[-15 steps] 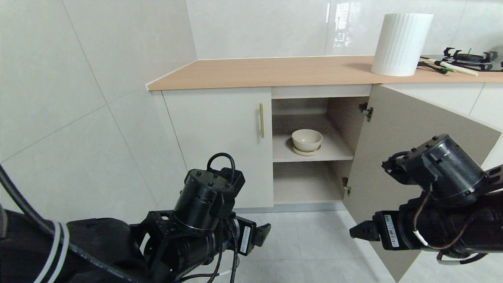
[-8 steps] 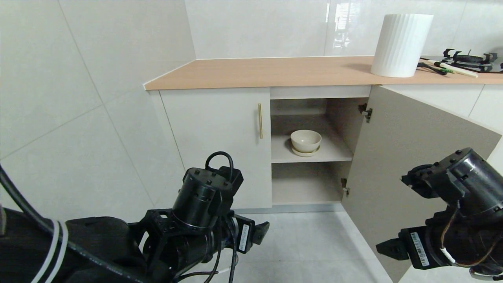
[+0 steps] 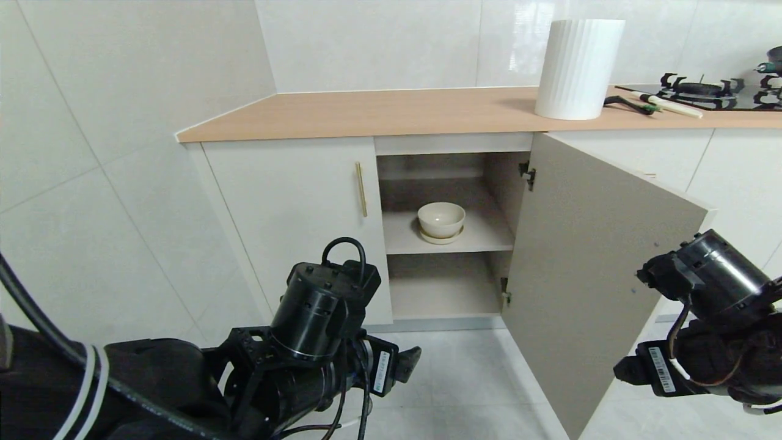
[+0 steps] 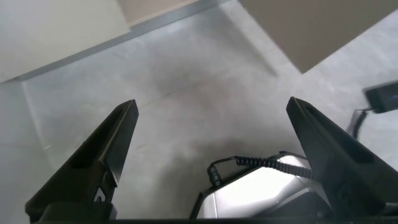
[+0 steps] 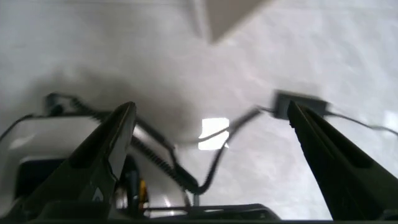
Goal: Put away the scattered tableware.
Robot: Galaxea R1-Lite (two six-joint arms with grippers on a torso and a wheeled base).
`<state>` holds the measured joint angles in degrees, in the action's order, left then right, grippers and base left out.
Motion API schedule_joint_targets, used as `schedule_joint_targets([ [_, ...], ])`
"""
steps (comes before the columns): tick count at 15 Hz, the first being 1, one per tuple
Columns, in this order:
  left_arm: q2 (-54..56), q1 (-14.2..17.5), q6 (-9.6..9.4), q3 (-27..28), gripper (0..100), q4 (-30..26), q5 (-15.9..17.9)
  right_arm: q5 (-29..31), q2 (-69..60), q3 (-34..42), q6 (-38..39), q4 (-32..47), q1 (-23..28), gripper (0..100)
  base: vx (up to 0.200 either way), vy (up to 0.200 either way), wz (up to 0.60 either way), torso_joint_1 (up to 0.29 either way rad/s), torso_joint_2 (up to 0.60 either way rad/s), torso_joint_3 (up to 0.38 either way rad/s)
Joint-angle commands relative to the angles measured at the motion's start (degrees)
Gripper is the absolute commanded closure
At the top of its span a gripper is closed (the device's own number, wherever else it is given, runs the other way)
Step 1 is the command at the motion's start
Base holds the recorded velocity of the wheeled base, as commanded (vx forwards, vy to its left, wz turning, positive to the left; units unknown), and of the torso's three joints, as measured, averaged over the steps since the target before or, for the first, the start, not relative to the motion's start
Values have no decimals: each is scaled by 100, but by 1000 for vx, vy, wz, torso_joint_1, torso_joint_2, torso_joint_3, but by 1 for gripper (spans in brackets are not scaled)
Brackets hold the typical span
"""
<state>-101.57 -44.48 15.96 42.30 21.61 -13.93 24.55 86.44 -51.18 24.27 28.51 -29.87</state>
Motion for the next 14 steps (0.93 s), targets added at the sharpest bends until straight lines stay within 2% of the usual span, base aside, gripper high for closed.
schedule_joint_targets([
  [1,-21,1,4,-3,0,1,-4,15,206,-77,-80,23,376,0,0,-200,0,2,7,7],
  [4,-21,1,4,-3,0,1,5,164,233,-77,-300,128,675,0,0,-200,0,1,-4,4],
  [11,23,1,4,-3,0,1,5,463,1006,-604,-441,23,1756,0,0,0,0,0,0,0],
  [14,67,1,4,-3,0,1,5,463,1199,-674,-441,-619,1994,0,0,0,0,0,0,0],
])
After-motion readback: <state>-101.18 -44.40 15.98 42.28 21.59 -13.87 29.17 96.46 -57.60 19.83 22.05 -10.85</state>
